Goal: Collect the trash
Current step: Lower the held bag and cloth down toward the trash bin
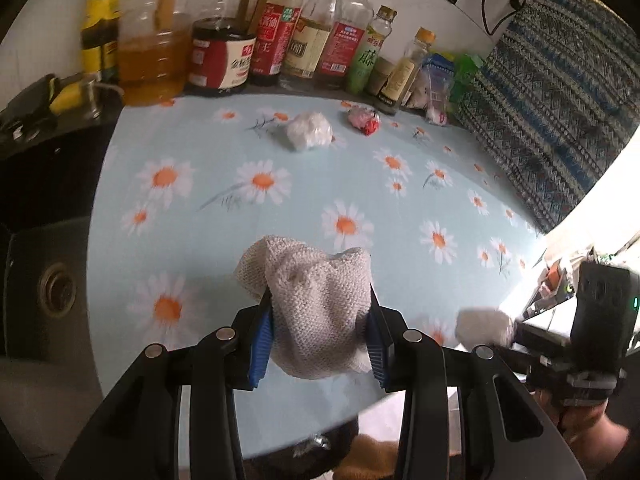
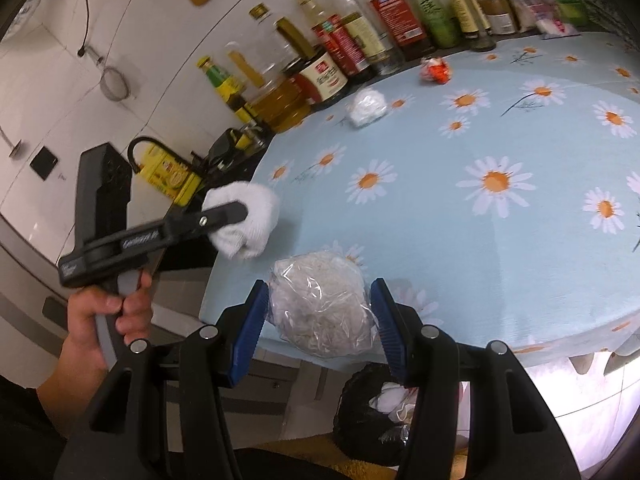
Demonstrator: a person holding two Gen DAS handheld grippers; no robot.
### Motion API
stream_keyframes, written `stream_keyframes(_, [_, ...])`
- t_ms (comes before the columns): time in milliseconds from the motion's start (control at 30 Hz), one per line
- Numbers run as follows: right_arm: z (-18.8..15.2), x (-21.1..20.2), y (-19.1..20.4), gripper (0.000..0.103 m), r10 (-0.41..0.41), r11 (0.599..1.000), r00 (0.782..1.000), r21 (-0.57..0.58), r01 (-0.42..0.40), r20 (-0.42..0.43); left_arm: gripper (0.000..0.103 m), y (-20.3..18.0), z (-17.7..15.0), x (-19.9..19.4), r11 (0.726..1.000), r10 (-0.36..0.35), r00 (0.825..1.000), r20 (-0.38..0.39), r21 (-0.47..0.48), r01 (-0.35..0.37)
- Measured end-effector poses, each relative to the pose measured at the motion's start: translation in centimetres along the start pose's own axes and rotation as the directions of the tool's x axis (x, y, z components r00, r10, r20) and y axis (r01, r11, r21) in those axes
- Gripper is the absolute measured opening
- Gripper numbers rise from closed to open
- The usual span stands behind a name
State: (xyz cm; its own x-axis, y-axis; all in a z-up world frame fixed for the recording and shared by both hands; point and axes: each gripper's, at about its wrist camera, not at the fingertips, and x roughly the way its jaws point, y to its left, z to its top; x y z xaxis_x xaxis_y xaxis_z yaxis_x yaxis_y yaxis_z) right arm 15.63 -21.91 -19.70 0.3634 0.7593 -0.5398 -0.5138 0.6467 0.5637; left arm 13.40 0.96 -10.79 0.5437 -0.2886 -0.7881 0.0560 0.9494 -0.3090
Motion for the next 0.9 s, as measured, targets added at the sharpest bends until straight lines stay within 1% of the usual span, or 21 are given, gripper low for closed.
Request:
stream_keyframes(233, [-1.0,0.4,0.2,0.053,0.04,0.999,0.998,-0.019,-0.041,-0.056,0.038,0.4,-4.6,-1.3,0.999,0.023,0.999,-0.048,-0.035,-0.025])
stream_keyframes(467, [-2.7,0.3,0.7,0.054,0.077,0.994,0.989,-0.064,-0.086,-0.124,0.038,0.0,-7.9,-3.7,0.996,0.018,0.999,-0.05,-0.089,-0.023])
stream_keyframes(567, [-3.5,0.5,0.8,0.054,0.079,0.992,0.984,-0.08,-0.093,-0.161,0.038,-0.5,-9.2,-4.0,0.995,0.03,0.997,-0.066,-0.094,-0.036])
stream_keyframes(667, [-4.4,0.9,0.8,0.054,0.079,0.992,0.977,-0.081,-0.097,-0.198,0.038,-0.8,-10.8,-3.8,0.993,0.021,0.994,-0.103,-0.109,-0.032])
stream_keyframes(767, [-5.7,1.5,1.0,0.054,0.08,0.991,0.967,-0.081,-0.102,-0.241,0.038,-0.8,-12.3,-3.5,0.991,0.029,0.991,-0.129,-0.125,-0.045])
stream_keyframes(900, [-6.7,1.9,1.2,0.054,0.057,0.991,0.957,-0.102,-0.089,-0.284,0.038,-0.6,-14.0,-3.2,0.986,0.028,0.988,-0.151,-0.159,-0.053])
